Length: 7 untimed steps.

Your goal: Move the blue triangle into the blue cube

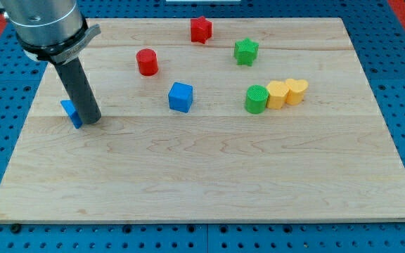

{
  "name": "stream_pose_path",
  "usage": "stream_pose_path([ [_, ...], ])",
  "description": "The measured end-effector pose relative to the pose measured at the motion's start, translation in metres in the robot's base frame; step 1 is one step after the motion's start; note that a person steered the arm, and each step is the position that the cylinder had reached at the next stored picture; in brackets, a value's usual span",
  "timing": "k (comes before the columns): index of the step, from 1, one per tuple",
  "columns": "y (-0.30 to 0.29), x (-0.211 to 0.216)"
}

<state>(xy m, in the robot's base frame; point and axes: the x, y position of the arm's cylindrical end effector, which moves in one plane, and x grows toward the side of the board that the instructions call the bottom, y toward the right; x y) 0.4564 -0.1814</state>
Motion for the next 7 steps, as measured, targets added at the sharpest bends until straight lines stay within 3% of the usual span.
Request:
stream_pose_path([
  [1, -0.01, 0.047],
  [2, -0.084, 0.047],
  [3, -0.105, 0.03],
  [7, -0.011, -0.033],
])
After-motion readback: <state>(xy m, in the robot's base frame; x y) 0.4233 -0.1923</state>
